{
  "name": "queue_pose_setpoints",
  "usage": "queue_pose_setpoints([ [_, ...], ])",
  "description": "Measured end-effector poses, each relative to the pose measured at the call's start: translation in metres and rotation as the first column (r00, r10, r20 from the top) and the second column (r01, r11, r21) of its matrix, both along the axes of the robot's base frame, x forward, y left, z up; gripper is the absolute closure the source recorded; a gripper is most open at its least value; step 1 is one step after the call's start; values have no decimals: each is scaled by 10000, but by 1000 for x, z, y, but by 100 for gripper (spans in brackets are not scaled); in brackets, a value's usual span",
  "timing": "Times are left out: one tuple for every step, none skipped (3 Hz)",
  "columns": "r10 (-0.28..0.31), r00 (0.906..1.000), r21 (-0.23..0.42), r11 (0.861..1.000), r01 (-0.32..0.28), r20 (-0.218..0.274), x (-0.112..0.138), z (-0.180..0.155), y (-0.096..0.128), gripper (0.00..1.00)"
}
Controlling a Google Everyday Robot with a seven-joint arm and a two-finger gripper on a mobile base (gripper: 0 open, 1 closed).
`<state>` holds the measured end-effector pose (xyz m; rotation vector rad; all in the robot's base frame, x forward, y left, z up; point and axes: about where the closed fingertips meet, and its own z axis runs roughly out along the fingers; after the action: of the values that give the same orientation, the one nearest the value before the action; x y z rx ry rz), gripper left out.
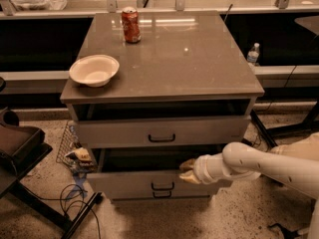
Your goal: Open middle drawer
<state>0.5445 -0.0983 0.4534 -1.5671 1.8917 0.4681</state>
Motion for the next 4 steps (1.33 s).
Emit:
queue_pose_setpoints([
  [-19,10000,15,10000,19,-26,-2,0,-1,100],
  [-229,9992,188,9995,235,-325,-31,4,-7,100],
  [-539,9958,317,9979,563,-742,-73,12,-17,100],
  [-1190,9826,576,9901,1283,-1424,-157,32,-37,100],
])
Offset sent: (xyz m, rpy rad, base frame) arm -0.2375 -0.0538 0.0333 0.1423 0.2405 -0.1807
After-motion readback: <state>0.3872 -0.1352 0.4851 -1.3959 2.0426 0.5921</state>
